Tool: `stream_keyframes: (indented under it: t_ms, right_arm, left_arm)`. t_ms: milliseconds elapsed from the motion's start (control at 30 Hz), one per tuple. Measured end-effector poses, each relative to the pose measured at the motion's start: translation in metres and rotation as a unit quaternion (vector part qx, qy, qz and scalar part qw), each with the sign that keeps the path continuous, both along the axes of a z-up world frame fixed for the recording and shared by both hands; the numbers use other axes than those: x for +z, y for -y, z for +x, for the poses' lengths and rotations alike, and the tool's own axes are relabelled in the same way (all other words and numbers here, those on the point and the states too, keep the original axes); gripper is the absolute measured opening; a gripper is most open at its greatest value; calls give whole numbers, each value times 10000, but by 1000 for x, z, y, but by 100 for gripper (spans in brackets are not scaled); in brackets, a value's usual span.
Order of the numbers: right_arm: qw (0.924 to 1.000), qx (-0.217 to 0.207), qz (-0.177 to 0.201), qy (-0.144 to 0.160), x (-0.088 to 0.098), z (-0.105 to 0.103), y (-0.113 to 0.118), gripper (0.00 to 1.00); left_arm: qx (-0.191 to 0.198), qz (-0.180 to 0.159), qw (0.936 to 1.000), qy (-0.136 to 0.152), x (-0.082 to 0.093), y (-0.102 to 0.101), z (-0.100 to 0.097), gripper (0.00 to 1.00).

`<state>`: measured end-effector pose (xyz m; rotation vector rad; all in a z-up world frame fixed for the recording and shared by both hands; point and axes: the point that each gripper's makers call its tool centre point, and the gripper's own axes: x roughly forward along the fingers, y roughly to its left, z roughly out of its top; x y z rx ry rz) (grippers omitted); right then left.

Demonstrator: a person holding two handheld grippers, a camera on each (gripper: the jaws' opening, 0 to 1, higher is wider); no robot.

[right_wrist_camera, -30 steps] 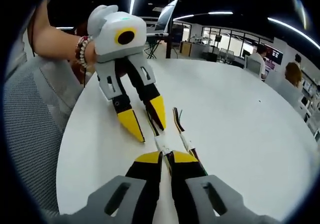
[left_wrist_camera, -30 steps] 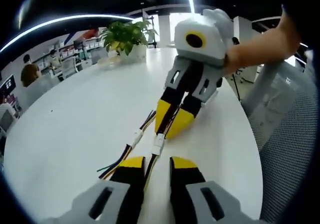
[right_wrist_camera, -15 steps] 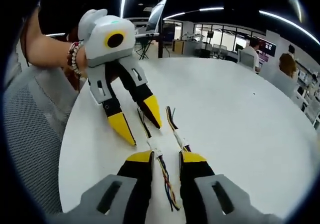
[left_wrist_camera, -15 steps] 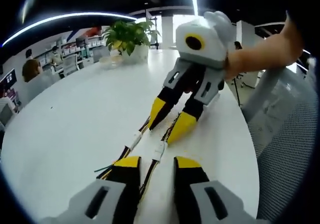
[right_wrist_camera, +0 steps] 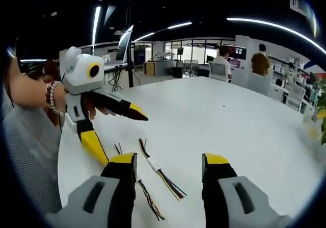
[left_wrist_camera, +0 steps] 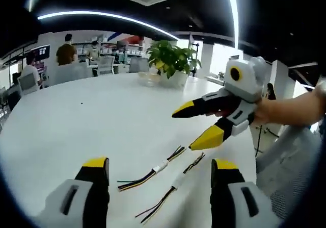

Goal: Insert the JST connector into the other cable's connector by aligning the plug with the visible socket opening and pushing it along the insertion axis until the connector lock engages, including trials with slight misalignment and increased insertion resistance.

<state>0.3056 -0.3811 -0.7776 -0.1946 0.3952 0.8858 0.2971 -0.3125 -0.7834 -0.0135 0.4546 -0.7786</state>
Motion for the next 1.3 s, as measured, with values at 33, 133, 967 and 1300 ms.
stream_keyframes:
  t_ms: [33, 133, 967, 1300]
  right_arm:
    - [10000, -82, 16, -13, 2, 0, 2, 54]
    - [9993, -374, 3, 89, 11, 2, 10, 73]
    - [9820, -1627, -407, -873, 4, -40, 75, 73]
    - [9798, -1808, -376, -767, 16, -66, 83, 73]
  left_arm:
    - [82, -50, 10000, -18, 3, -2, 1, 86]
    - [280, -173, 9995, 4, 13, -8, 3, 99]
    - [746, -319, 9958, -426, 35, -26, -35, 97]
    - [950, -284, 9941, -446, 45, -45, -75, 95]
